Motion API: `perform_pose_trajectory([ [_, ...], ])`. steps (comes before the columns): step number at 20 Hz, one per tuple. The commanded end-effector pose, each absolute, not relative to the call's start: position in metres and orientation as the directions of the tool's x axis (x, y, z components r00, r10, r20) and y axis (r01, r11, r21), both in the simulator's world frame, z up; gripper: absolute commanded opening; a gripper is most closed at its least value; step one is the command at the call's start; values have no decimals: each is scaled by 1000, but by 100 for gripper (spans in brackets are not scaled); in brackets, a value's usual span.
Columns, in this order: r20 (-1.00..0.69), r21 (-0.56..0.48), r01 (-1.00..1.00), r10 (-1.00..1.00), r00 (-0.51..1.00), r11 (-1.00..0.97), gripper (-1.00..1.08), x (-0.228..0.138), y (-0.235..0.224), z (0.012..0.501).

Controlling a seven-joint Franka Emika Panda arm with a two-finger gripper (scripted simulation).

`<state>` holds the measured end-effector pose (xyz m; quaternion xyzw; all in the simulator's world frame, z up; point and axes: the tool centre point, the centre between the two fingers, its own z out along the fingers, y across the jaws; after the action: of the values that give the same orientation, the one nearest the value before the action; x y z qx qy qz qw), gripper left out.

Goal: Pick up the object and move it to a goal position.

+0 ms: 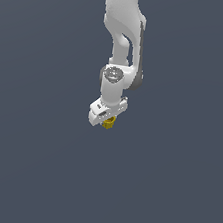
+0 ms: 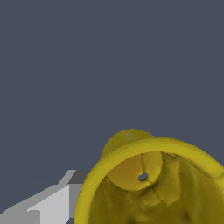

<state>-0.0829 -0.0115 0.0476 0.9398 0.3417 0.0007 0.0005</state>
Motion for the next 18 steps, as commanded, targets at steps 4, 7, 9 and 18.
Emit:
perform_pose_trajectory([
  [4, 1, 2, 642, 642, 766, -766, -100, -82, -11, 50],
  [7, 1, 2, 642, 642, 766, -766, -100, -81, -9, 57],
  [9, 1, 2, 642, 642, 766, -766, -100, -79, -7, 65],
  [18, 1, 1, 643, 643, 766, -766, -100, -67, 10, 125],
])
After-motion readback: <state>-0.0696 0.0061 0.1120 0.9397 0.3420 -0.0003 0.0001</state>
